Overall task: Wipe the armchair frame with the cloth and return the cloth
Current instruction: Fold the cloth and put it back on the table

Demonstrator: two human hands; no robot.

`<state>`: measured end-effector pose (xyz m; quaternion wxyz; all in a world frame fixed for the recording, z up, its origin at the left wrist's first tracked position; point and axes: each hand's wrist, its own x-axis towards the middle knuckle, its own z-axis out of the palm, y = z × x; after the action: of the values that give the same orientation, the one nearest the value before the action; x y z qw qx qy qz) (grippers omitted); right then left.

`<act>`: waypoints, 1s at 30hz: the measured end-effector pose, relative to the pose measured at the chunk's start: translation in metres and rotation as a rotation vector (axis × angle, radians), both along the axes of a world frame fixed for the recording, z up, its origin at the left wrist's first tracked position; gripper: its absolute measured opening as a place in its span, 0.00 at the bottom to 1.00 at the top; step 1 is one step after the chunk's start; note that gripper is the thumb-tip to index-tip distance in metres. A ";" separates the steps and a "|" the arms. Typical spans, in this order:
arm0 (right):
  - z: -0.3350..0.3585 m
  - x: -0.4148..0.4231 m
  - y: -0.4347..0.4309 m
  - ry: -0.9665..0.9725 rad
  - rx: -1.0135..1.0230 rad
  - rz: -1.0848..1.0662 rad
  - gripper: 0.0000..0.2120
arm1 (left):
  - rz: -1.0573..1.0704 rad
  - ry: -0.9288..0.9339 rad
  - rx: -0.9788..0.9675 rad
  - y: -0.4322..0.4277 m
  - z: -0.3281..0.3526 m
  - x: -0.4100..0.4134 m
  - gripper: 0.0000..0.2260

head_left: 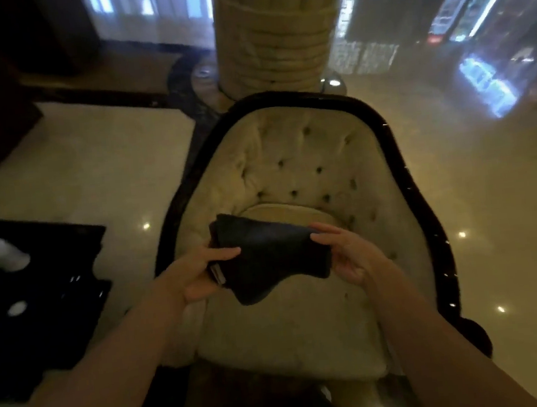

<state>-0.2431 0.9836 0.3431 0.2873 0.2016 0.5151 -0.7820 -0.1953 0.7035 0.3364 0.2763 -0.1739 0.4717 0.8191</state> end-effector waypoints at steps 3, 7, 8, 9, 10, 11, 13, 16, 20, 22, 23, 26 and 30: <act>-0.019 0.006 -0.066 -0.018 -0.116 0.101 0.18 | 0.211 -0.048 -0.057 -0.077 -0.015 0.052 0.24; -0.044 0.021 -0.151 -0.098 -0.040 0.444 0.12 | 0.564 -0.113 -0.059 -0.144 -0.033 0.121 0.17; -0.050 0.024 -0.168 -0.137 0.002 0.544 0.12 | 0.635 -0.129 -0.070 -0.154 -0.036 0.134 0.20; -0.056 0.026 -0.186 -0.183 0.032 0.659 0.12 | 0.703 -0.154 -0.081 -0.161 -0.038 0.147 0.22; -0.061 0.027 -0.202 -0.226 0.047 0.765 0.14 | 0.752 -0.173 -0.087 -0.167 -0.040 0.158 0.22; -0.066 0.027 -0.218 -0.258 0.057 0.868 0.15 | 0.800 -0.185 -0.092 -0.172 -0.043 0.170 0.20; -0.075 0.026 -0.259 -0.297 0.076 1.063 0.16 | 0.932 -0.228 -0.099 -0.188 -0.051 0.199 0.19; -0.086 0.030 -0.315 -0.333 0.067 1.216 0.15 | 1.050 -0.334 -0.158 -0.210 -0.063 0.236 0.20; -0.103 0.035 -0.380 -0.329 0.020 1.227 0.12 | 1.173 -0.419 -0.297 -0.234 -0.086 0.269 0.15; -0.116 0.034 -0.416 -0.267 0.105 1.256 0.13 | 1.220 -0.473 -0.407 -0.252 -0.099 0.272 0.16; -0.124 0.033 -0.436 -0.231 0.173 1.268 0.13 | 1.226 -0.503 -0.487 -0.265 -0.106 0.271 0.16; -0.147 0.035 -0.497 -0.047 0.337 1.289 0.08 | 1.177 -0.538 -0.733 -0.313 -0.134 0.266 0.16; -0.186 0.037 -0.565 0.134 0.555 1.296 0.05 | 1.083 -0.575 -0.935 -0.395 -0.175 0.253 0.16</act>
<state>-0.2066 0.4187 0.1567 0.6008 -0.1283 0.7282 -0.3038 0.0573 0.3082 0.1612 -0.1536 -0.6851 0.5275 0.4783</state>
